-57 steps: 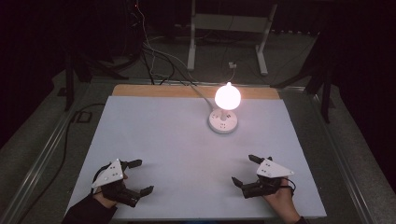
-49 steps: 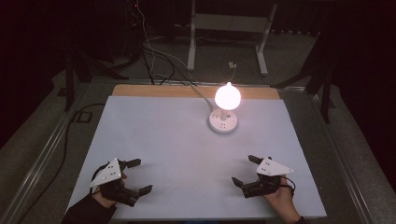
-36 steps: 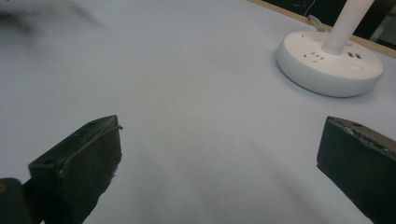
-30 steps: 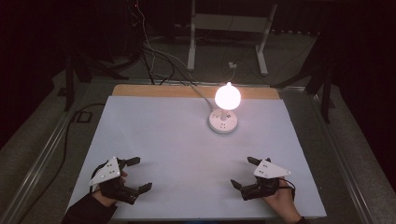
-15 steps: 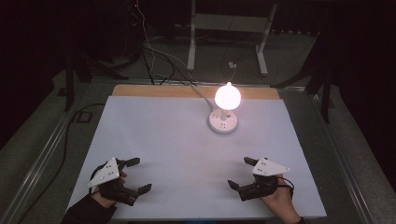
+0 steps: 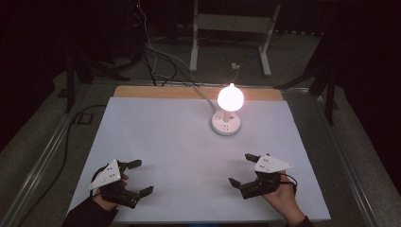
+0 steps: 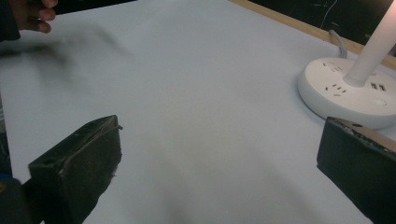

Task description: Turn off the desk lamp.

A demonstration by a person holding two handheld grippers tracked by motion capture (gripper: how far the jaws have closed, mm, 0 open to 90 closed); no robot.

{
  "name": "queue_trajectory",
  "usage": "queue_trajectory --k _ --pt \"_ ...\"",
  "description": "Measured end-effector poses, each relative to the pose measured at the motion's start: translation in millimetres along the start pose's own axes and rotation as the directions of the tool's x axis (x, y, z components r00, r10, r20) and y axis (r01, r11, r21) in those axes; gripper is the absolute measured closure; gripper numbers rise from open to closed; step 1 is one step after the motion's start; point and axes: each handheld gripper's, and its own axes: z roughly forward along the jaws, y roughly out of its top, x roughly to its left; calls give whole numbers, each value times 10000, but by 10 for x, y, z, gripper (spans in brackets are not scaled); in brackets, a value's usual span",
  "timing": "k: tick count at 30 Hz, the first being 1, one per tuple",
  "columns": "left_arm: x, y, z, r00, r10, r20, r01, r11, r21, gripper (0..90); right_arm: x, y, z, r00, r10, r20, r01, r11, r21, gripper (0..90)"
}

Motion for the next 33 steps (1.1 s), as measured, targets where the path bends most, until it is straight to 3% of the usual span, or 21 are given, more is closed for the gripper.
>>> queue_trajectory --k 6,33 --pt "-5 0 3 10000 -13 24 13 10000 12 4 -79 75 10 9998 -123 170 127 9997 -206 0" --pt "-16 0 5 10000 -31 87 31 10000 52 4 -494 401 47 9919 500 1171 -391 9948 -937 0"
